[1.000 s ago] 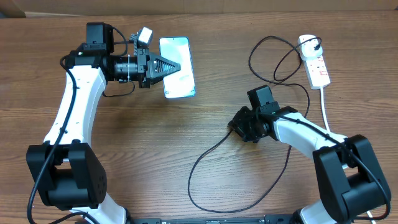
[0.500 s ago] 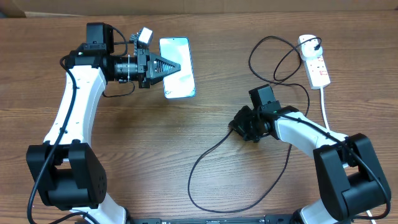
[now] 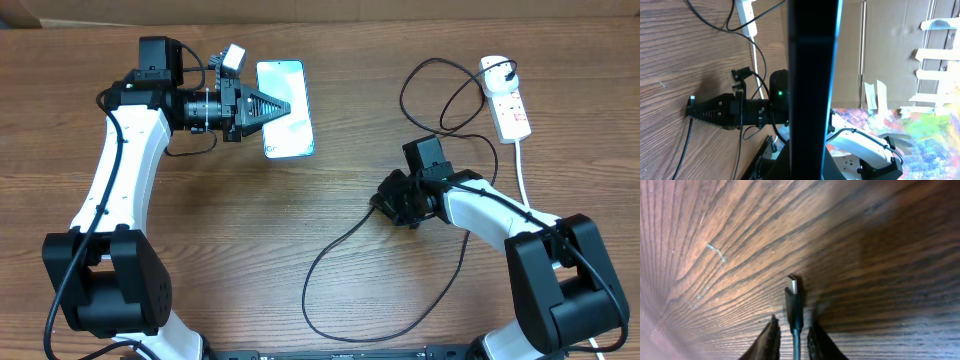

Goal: Plug charger to phone and switch on socket
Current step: 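Lift the plug with the right gripper toward the phone's bottom edge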

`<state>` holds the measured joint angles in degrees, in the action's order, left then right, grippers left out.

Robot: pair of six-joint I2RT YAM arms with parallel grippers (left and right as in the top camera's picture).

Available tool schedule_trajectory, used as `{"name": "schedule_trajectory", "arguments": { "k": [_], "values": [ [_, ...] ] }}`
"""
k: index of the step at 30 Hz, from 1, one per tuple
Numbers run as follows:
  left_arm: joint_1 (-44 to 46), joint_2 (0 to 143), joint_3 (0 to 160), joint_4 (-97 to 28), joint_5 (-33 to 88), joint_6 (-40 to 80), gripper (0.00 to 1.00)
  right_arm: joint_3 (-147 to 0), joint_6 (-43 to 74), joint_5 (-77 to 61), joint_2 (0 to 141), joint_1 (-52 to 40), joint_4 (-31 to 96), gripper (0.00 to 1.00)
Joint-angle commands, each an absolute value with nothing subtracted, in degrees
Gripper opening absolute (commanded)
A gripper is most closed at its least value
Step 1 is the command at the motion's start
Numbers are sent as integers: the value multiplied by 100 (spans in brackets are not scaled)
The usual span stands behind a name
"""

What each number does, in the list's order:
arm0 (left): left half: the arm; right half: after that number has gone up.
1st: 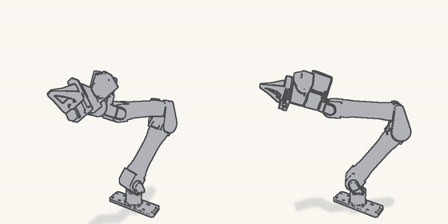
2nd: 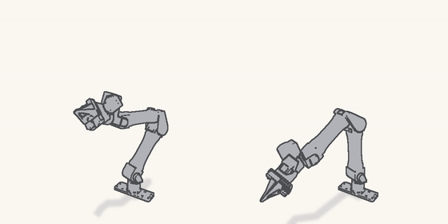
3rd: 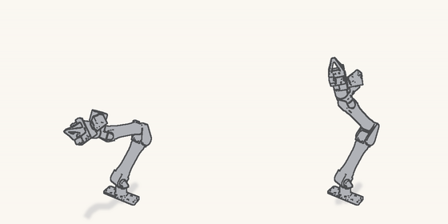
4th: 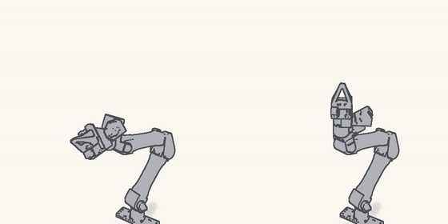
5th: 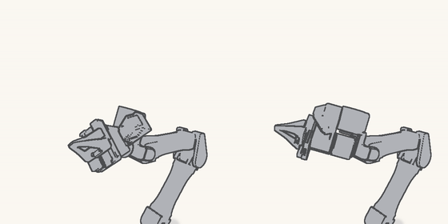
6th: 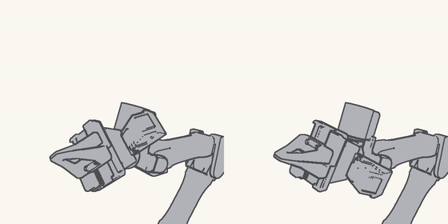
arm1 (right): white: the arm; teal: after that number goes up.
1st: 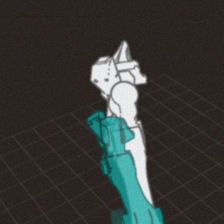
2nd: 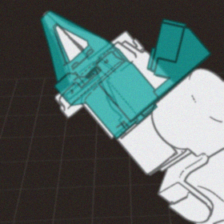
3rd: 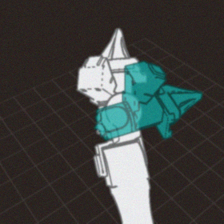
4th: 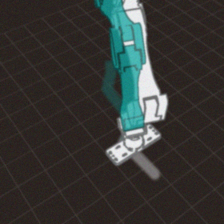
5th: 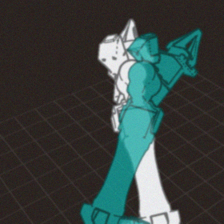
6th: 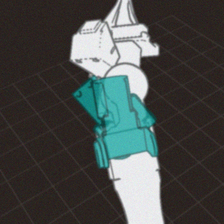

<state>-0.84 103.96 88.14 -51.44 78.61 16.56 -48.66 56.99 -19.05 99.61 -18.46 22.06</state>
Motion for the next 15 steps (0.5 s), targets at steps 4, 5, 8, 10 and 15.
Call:
{"name": "schedule_trajectory", "arguments": {
  "k": [4, 5, 8, 10, 15],
  "values": [
    [-69, 10396, 8818, -5140, 8036, 1673, 4, -4792, 5658, -1511, 10208, -1793, 2255, 13],
    [-71, 10396, 8818, -5140, 8036, 1673, 4, -4792, 5658, -1511, 10208, -1793, 2255, 13],
    [-71, 10396, 8818, -5142, 8038, 1673, 4, -4792, 5655, -1511, 10208, -1800, 2235, 10],
    [-71, 10396, 8818, -5144, 8038, 1673, 4, -4792, 5653, -1511, 10208, -1800, 2215, 7],
    [-71, 10396, 8818, -5170, 8038, 1673, 4, -4794, 5502, -1658, 10208, -1804, 2141, 4]
  ]
}}
